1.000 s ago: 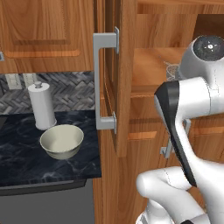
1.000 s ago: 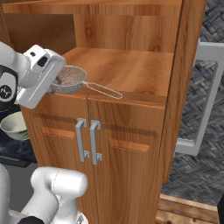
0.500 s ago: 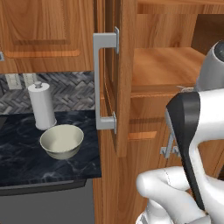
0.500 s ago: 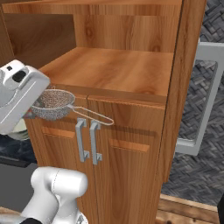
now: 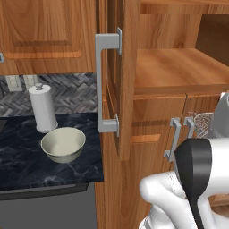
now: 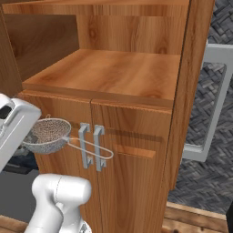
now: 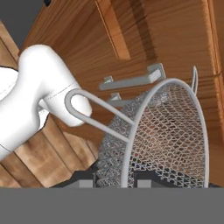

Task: Open the cabinet and setup a tea strainer by placing it in the bowl upright.

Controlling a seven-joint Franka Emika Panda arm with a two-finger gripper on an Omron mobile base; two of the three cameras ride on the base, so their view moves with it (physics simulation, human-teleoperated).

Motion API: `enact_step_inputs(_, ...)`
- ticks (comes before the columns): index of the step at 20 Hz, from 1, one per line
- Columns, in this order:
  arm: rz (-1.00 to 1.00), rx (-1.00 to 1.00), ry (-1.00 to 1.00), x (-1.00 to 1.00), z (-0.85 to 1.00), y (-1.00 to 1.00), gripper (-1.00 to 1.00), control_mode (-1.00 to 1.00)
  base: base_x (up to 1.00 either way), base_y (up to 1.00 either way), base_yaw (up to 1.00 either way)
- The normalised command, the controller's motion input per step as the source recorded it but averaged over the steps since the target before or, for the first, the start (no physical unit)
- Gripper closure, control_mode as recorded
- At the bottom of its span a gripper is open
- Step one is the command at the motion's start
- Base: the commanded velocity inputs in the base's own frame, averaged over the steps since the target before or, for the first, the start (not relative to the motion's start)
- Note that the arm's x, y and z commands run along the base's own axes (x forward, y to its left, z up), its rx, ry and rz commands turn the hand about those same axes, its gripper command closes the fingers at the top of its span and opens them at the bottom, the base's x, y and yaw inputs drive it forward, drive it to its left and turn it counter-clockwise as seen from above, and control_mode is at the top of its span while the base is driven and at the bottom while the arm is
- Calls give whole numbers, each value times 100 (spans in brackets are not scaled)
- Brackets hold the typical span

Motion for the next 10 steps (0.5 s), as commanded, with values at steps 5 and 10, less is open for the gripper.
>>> enact_step_inputs(5, 0, 0, 6, -1, -5, 1, 100, -100, 0, 0, 0)
enact_step_inputs(10, 0, 0, 6, 0, -2, 1, 100, -100, 0, 0, 0)
